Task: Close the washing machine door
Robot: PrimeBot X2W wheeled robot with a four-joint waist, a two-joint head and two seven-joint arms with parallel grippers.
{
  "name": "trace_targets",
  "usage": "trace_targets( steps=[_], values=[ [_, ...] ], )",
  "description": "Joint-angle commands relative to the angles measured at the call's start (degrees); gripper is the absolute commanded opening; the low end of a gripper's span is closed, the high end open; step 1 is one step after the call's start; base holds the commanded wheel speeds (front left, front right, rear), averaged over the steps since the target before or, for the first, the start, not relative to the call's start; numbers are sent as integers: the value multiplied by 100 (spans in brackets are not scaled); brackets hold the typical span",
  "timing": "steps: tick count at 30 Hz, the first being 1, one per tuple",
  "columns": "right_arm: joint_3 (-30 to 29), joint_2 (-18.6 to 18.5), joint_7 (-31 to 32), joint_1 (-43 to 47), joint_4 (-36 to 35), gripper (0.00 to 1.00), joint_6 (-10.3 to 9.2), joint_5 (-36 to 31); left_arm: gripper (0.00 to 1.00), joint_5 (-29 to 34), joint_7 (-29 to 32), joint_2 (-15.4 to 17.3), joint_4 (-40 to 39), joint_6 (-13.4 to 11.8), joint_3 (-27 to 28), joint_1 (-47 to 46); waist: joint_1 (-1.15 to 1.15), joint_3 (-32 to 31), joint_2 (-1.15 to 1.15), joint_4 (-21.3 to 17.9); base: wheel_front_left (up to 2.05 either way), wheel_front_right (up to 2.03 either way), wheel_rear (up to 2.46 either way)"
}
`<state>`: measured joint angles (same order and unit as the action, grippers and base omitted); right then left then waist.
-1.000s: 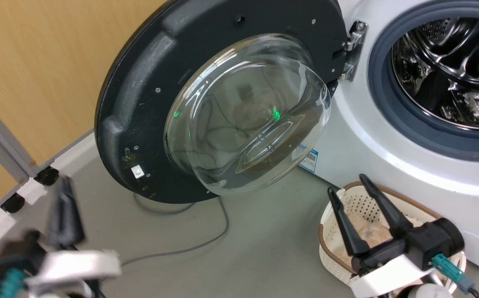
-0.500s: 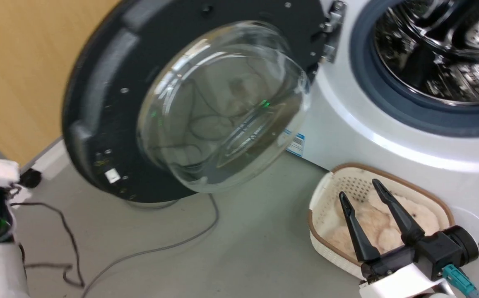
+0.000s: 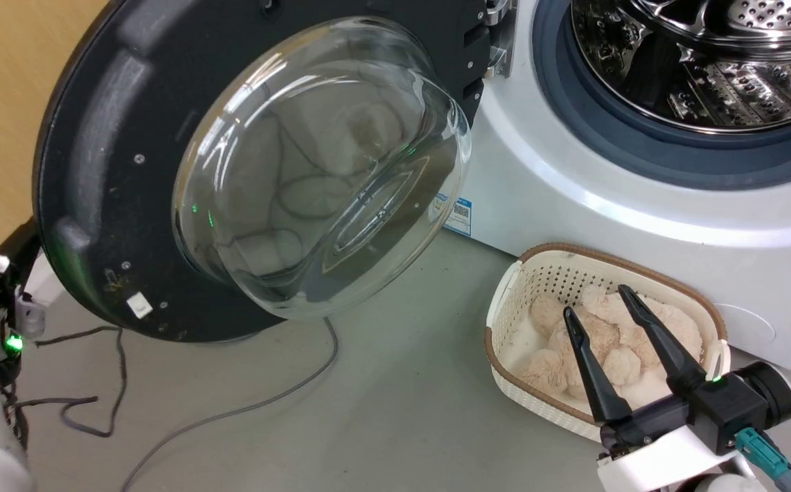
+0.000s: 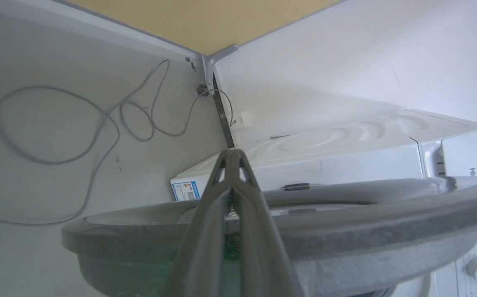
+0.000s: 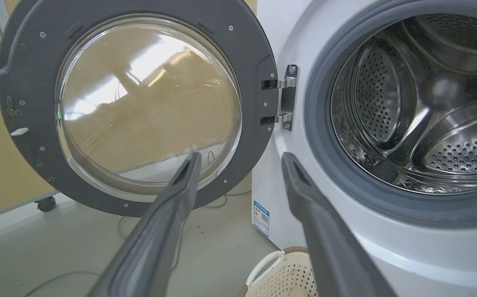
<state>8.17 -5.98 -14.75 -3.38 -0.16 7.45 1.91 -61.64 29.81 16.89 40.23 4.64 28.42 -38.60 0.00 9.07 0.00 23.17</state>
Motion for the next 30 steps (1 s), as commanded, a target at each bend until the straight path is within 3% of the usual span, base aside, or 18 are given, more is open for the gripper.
trace_targets(
  steps=[1, 8, 16, 25, 30],
  values=[
    [-9, -11, -25, -70, -21, 100, 3, -6, 0, -111, 278, 43, -6, 96, -61, 113, 0, -28, 0, -26, 0, 0, 0],
    [-110, 62, -25, -18, -8, 100, 3, 37, 0, -621, 1377, 12, -490, 253, -223, 613, 0, -219, 0, -92, 0, 0, 0],
    [-279, 172, -25, 158, -58, 100, 3, 94, 0, -1260, 2619, -405, -1707, 274, -490, 1488, 0, -526, 0, -280, 0, 0, 0],
    [-457, 245, -25, 298, -145, 100, 3, 102, 0, -1467, 3261, -1183, -3135, 16, -1121, 2597, 0, -669, 0, -825, 0, 0, 0],
    [-440, 255, -25, 275, -151, 100, 3, 89, 0, -1596, 3126, -1368, -3619, -25, -1626, 3153, 0, -607, 0, -1332, 0, 0, 0]
  ],
)
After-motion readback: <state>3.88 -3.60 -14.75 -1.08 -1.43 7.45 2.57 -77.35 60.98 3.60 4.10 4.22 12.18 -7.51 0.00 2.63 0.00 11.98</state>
